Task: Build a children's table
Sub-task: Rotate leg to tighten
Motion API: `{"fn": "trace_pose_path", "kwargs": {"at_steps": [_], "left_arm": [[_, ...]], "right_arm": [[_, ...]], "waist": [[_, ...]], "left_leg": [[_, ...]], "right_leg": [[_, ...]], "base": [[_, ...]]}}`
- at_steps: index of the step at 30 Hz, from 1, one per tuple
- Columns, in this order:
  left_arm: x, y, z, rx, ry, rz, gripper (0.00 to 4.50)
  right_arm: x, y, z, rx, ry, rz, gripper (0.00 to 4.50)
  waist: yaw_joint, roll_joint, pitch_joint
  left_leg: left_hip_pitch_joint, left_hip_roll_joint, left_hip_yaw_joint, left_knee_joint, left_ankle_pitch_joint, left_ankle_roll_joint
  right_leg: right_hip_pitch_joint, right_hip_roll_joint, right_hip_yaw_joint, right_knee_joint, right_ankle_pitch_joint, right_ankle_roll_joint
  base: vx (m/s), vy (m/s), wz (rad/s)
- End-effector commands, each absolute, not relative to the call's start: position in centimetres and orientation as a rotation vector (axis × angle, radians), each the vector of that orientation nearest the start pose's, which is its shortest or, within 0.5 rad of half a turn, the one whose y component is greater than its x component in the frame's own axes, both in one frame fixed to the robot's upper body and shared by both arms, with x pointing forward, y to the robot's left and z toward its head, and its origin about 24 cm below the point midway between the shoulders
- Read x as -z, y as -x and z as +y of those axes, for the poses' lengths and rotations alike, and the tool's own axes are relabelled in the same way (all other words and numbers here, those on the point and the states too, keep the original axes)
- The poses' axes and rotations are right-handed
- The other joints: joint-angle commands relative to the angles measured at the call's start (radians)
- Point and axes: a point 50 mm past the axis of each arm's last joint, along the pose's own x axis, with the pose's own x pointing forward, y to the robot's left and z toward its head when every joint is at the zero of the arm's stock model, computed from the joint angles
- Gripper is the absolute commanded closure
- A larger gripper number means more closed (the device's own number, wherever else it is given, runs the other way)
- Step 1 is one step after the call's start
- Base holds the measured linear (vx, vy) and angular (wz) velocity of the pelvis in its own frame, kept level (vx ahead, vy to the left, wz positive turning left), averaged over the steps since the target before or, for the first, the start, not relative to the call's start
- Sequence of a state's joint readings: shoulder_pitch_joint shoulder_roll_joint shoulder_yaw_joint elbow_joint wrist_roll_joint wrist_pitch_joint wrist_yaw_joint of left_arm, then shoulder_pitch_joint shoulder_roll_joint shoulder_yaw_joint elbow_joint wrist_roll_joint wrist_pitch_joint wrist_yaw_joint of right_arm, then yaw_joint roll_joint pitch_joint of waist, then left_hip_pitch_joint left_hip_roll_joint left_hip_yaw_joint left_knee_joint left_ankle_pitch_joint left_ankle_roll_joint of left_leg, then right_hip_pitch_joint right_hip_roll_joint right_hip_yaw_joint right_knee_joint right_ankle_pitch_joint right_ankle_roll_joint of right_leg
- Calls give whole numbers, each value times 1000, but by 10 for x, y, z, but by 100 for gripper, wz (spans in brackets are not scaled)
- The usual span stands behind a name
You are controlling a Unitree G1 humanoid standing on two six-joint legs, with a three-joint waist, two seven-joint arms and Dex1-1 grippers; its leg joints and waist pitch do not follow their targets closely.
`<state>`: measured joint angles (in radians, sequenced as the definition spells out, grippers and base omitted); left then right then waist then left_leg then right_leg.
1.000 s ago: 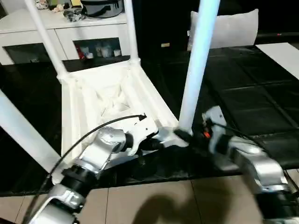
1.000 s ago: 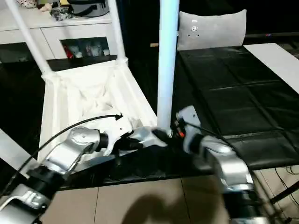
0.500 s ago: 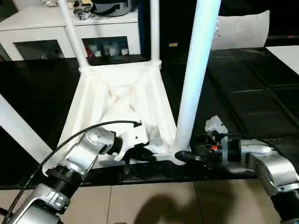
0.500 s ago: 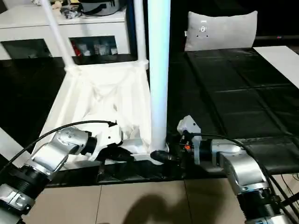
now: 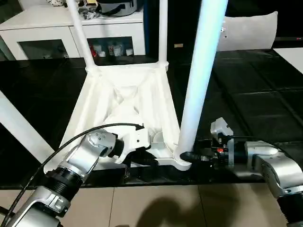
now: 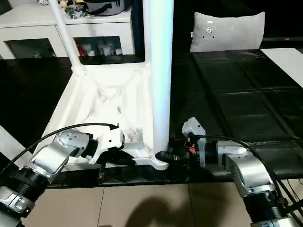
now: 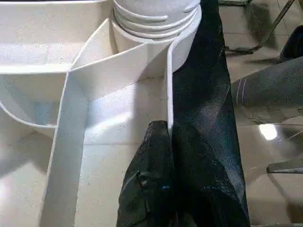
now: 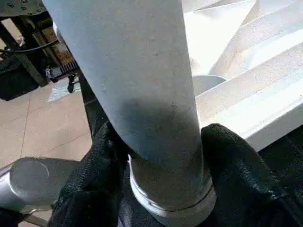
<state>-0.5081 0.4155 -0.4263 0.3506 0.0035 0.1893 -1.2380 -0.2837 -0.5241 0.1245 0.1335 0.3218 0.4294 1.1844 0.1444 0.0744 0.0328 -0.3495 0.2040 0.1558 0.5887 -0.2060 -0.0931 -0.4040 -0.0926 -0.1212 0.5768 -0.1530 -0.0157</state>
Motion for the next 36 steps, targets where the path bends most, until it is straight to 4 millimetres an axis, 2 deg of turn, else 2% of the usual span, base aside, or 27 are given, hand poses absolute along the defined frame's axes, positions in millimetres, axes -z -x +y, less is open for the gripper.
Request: {"fn": "trace_pose_path", "kwargs": {"at_steps": [1, 3, 7, 8, 10, 11, 12, 13, 14, 16, 19, 20, 24, 26, 30, 34, 36], "left_arm": [[-44, -284, 109, 1519, -491, 504, 450], [-44, -284, 108, 1515, -486, 504, 450], [-48, -289, 97, 1428, -414, 479, 450], [-49, -292, 93, 1401, -397, 471, 450], [-50, -294, 86, 1353, -370, 461, 450], [-50, -296, 82, 1320, -353, 454, 450], [-51, -298, 79, 1295, -340, 450, 450], [-51, -300, 76, 1257, -329, 445, 450], [-51, -302, 74, 1234, -323, 442, 450], [-51, -305, 70, 1165, -297, 446, 450], [-50, -307, 67, 1123, -286, 447, 450], [-50, -307, 67, 1126, -289, 447, 450], [-49, -305, 71, 1148, -326, 445, 450], [-48, -304, 73, 1154, -336, 442, 450], [-47, -302, 80, 1173, -361, 440, 450], [-47, -298, 88, 1242, -395, 439, 450], [-47, -296, 90, 1272, -394, 443, 450]], "right_arm": [[-63, -261, -170, -1296, -5, 432, 222], [-62, -260, -169, -1291, -6, 433, 244], [-58, -261, -162, -1202, -35, 426, 248], [-56, -262, -161, -1163, -37, 436, 252], [-49, -268, -159, -1060, -45, 443, 252], [-46, -272, -157, -1003, -55, 442, 252], [-44, -275, -155, -963, -64, 441, 253], [-41, -278, -152, -901, -81, 448, 253], [-40, -280, -150, -864, -90, 454, 253], [-36, -285, -146, -741, -83, 472, 253], [-40, -284, -139, -748, -73, 410, 253], [-41, -283, -139, -755, -85, 399, 198], [-47, -280, -140, -791, -132, 363, 176], [-49, -279, -142, -816, -115, 358, 142], [-55, -276, -153, -857, -69, 355, 117], [-62, -274, -170, -914, -18, 349, 80], [-64, -274, -173, -932, -1, 350, 59]], "waist": [[-3, -22, -60], [-3, -23, -59], [-5, -23, -56], [-8, -23, -52], [-11, -22, -51], [-14, -19, -49], [-22, -22, -49], [-29, -17, -47], [-43, -21, -46], [-63, -15, -44], [-73, -17, -45], [-75, -17, -46], [-78, -14, -48], [-76, -13, -51], [-69, -15, -54], [-50, -15, -58], [-49, -16, -57]], "left_leg": [[-8, 22, 5, -65, -130, 79], [-7, 22, 6, -65, -131, 79], [-7, 21, 5, -67, -140, 71], [-5, 18, 6, -68, -170, 61], [-5, 15, 6, -68, -186, 56], [-3, 13, 6, -68, -197, 49], [-5, 10, 4, -70, -208, 42], [-6, 8, 3, -69, -215, 35], [-6, 3, 2, -68, -235, 31], [-3, -2, 2, -66, -260, 34], [-4, -5, 0, -64, -272, 39], [-1, -5, 1, -63, -276, 48], [-11, 4, -5, -72, -267, 63], [-12, 8, -6, -73, -249, 63], [-14, 11, -3, -71, -200, 76], [-17, 13, 0, -66, -135, 92], [-16, 13, 2, -65, -138, 92]], "right_leg": [[58, -57, 50, -67, -355, -132], [57, -56, 50, -68, -361, -129], [56, -56, 49, -72, -380, -123], [55, -56, 47, -81, -435, -106], [55, -56, 45, -85, -471, -91], [51, -55, 42, -91, -495, -80], [53, -55, 37, -95, -519, -68], [53, -54, 35, -95, -527, -62], [53, -50, 29, -101, -551, -49], [47, -47, 24, -113, -586, -27], [47, -47, 19, -118, -602, -10], [44, -48, 20, -122, -607, -6], [51, -48, 26, -111, -539, -30], [54, -50, 32, -103, -493, -49], [58, -53, 39, -91, -415, -85], [63, -54, 44, -79, -342, -109], [61, -53, 44, -78, -340, -115]], "base": [[0, 0, 0], [0, 0, 0], [0, 0, 0], [0, 0, 0], [0, 0, 0], [0, 0, 0], [0, 0, 0], [0, 0, 0], [0, 0, 0], [0, 0, 0], [0, 0, 0], [0, 0, 0], [0, 0, 0], [0, 0, 0], [0, 0, 0], [0, 0, 0], [0, 0, 0]]}}
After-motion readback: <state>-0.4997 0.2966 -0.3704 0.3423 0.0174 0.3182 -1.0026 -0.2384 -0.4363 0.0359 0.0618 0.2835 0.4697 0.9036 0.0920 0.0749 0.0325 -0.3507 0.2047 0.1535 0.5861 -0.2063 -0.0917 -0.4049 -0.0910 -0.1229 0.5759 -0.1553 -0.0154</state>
